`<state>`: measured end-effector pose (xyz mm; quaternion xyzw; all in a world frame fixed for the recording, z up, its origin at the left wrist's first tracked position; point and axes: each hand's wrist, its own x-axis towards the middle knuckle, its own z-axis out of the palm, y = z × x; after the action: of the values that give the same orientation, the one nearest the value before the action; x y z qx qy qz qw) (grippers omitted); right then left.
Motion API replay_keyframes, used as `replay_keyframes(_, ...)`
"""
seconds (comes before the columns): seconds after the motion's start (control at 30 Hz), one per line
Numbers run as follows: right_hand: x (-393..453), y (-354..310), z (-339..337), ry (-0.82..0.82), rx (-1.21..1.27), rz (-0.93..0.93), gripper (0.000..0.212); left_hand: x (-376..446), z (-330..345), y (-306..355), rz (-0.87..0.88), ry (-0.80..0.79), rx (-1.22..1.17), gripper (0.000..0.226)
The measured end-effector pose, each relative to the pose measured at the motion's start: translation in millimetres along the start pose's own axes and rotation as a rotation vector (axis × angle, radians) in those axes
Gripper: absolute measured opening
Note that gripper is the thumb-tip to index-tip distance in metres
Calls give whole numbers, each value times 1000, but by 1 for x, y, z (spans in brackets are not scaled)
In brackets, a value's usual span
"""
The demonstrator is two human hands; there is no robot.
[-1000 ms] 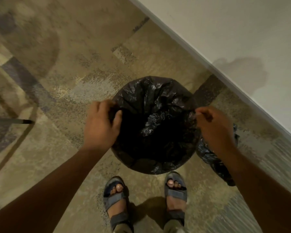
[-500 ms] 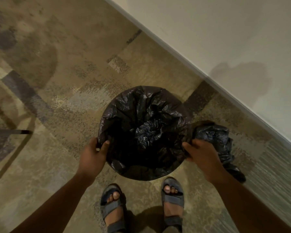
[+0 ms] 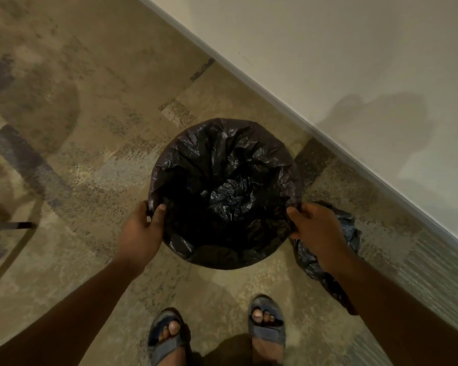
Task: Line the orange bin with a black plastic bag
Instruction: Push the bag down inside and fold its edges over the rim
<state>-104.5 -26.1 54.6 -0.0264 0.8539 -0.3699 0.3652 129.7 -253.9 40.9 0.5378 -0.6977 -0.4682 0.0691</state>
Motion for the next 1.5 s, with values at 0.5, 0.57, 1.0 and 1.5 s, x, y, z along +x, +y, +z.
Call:
replay_keyframes(0.5, 134, -105, -13, 124, 17, -126, 25, 164, 38, 95, 72, 93, 136, 37)
replay_keyframes(0.57, 147, -117, -14, 144, -2, -134, 25, 177, 43, 104, 69, 106, 157, 38)
replay_keyframes(1.0, 217, -165, -23, 169, 89, -120, 24, 248, 63, 152, 68, 118, 38, 38)
replay_keyframes(1.5, 200, -158, -9, 414, -322, -304, 55, 233, 52, 151, 75, 68, 93, 54)
